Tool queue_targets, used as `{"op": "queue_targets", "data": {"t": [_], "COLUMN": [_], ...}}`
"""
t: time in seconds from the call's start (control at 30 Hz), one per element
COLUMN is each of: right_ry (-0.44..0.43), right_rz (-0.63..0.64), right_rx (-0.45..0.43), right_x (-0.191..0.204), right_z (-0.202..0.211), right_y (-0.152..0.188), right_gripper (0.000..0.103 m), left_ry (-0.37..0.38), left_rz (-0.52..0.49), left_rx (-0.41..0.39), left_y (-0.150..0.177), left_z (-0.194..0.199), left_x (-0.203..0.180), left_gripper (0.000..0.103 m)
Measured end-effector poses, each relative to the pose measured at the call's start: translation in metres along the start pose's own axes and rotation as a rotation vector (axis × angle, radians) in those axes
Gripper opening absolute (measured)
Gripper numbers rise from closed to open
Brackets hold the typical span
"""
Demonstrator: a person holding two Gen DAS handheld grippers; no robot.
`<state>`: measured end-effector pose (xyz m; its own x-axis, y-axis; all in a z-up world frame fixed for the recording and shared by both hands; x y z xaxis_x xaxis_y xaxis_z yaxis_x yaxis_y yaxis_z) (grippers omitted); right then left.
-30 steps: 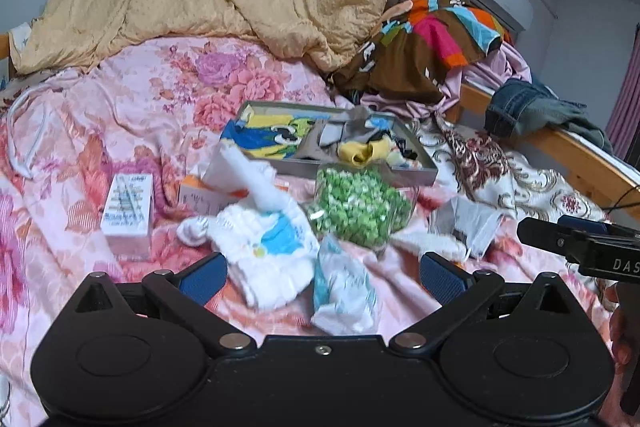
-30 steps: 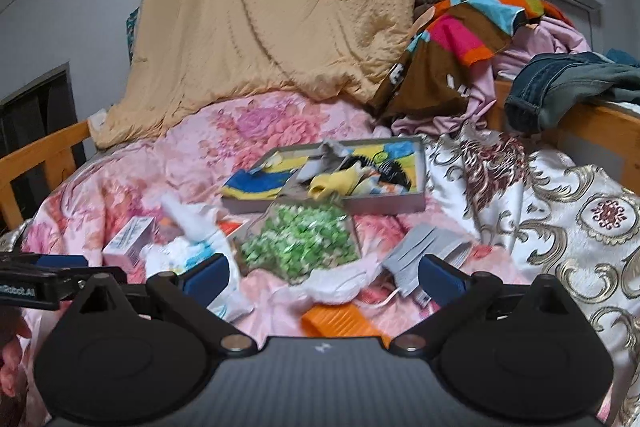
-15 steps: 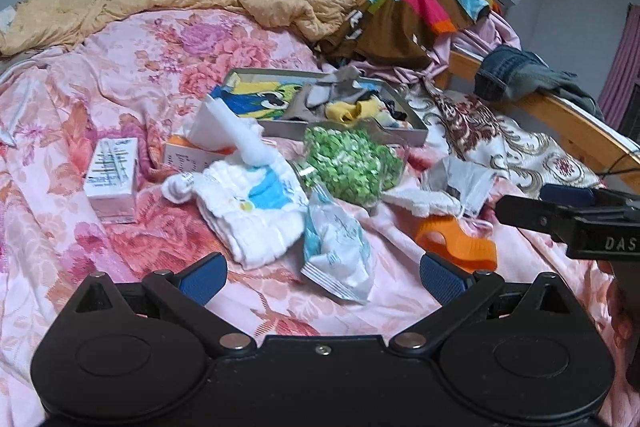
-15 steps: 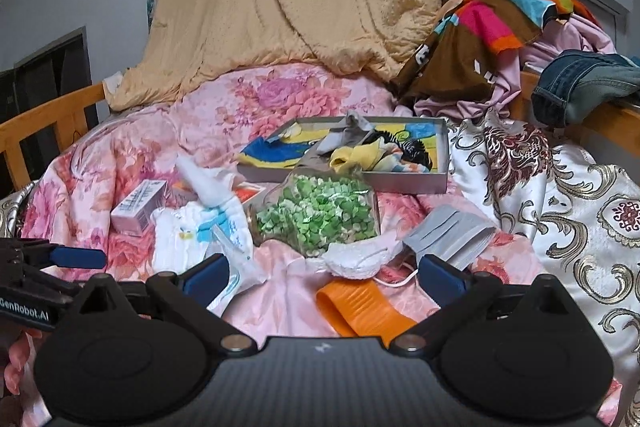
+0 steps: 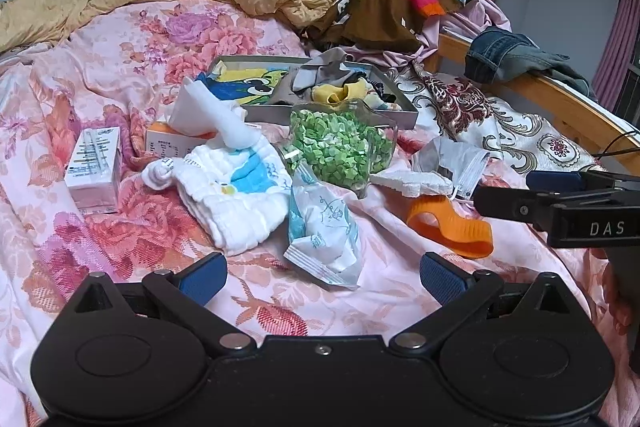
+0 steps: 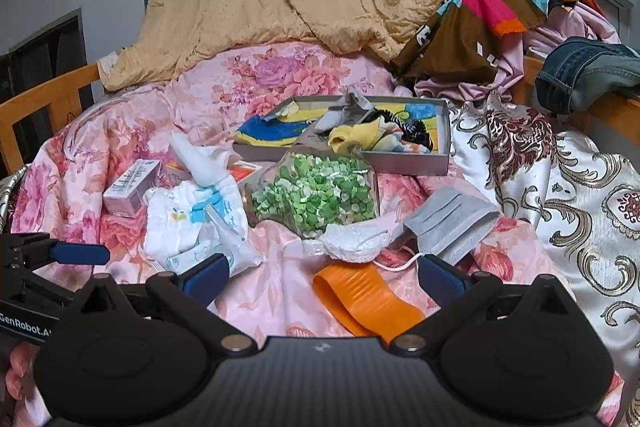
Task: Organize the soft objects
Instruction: 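Move the left gripper to the white-blue packet while the right gripper approaches the white foam pad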
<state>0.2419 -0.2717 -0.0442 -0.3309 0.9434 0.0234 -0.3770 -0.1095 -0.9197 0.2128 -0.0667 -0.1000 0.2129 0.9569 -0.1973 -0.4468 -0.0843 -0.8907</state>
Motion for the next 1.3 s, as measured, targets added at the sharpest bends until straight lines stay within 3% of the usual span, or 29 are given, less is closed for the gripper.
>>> {"op": "queue_targets", "data": {"t": [0.57, 0.87, 1.1, 1.3], "right_ry": [0.008, 0.012, 0.025, -0.014], "right_rz": [-0.058, -0.070, -0.084, -0.049], "right_rx": [0.089, 0.105, 0.087, 0.047], "right_x": [-0.009, -0.010, -0.015, -0.011], "right_z": [-0.022, -0.030, -0.047, -0.064], "right_y": [0.012, 0.015, 0.013, 0.010], "right_gripper": [0.103, 0.103, 0.103, 0.103], "left_ry": [0.043, 0.076, 0.083, 0.086], "left_rz": [-0.076, -0.122, -0.072, 0.016], "left_rx": [-0.004, 0.031, 0.041, 0.052], "left_y": [0.002, 0.006, 0.007, 0.009], "left_z": [-0.026, -0.046, -0.056, -0.062], "left_x": [-0.017, -0.026, -0.019, -0.006], "left_gripper": [0.102, 0.102, 0.102, 0.102]}}
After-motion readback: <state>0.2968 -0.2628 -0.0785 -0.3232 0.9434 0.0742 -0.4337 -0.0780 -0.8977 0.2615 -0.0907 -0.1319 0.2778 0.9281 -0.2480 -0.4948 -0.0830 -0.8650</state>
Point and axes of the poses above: each gripper's, at about its wrist camera, not at the fingertips, and z roughly against the way its jaws point, x to its left, y to its underside, the point moved 8 cm from there along -z, roughly the way its jaws point, and after that the axes turned 10 degrees about -x, right-handed, at the moved point
